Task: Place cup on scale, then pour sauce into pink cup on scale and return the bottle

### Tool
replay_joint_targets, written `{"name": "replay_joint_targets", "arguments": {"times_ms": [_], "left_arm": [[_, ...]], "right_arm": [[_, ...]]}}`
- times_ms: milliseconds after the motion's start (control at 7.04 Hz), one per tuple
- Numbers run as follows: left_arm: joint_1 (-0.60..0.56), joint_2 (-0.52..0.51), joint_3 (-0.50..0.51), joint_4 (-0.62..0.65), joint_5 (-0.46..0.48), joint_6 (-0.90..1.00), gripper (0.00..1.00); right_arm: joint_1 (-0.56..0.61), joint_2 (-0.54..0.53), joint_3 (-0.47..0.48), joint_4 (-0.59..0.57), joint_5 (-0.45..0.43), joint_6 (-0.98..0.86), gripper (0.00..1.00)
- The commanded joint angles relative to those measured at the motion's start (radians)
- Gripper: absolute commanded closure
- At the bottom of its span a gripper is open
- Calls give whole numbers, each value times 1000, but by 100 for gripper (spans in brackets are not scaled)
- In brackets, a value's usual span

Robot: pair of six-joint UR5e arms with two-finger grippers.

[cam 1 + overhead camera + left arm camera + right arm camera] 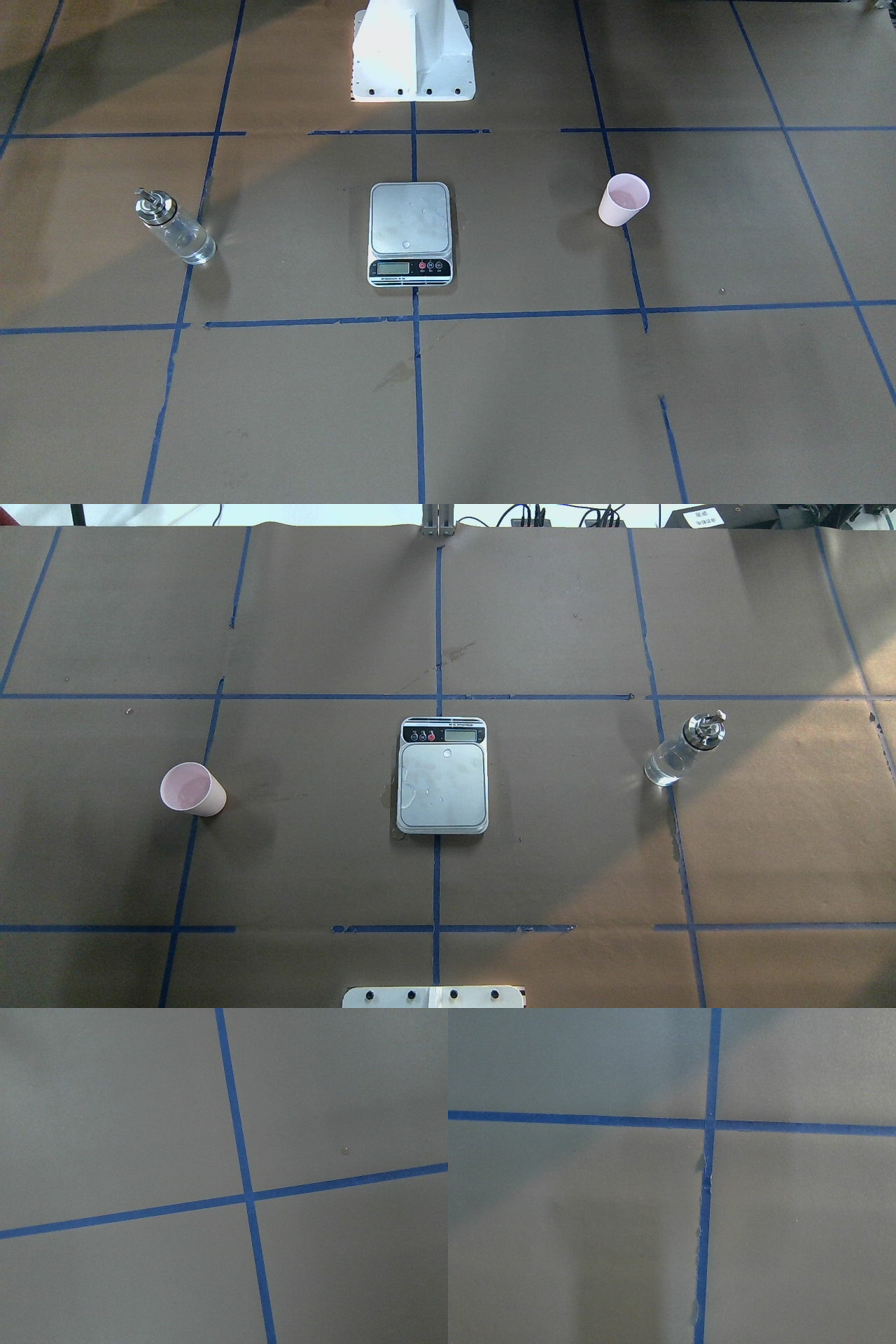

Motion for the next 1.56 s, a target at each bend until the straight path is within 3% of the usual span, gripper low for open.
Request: {"name": "replay_joint_targets", "arguments": {"times_ms": [0,568,852,1136,1278,1420], "left_arm": [[-3,1,-26,3,-1,-1,0],[46,-67,-118,-29,-10,-28,0],[159,-61,-238,-132,-8,-251,0],[272,-33,-260,-294,-10,-545,0],[337,6,-255,-412,2,-638,0],[369,39,-249,-431,1,-671,0]], "right_arm": [[17,6,5,-16,2,0,0],[17,23,8,-13,-4,0,0],[16,31,10,-13,-4,0,0],[16,30,11,-6,-3,0,0],[16,30,11,-5,-1,0,0],[16,31,11,-3,-4,-1,0]]}}
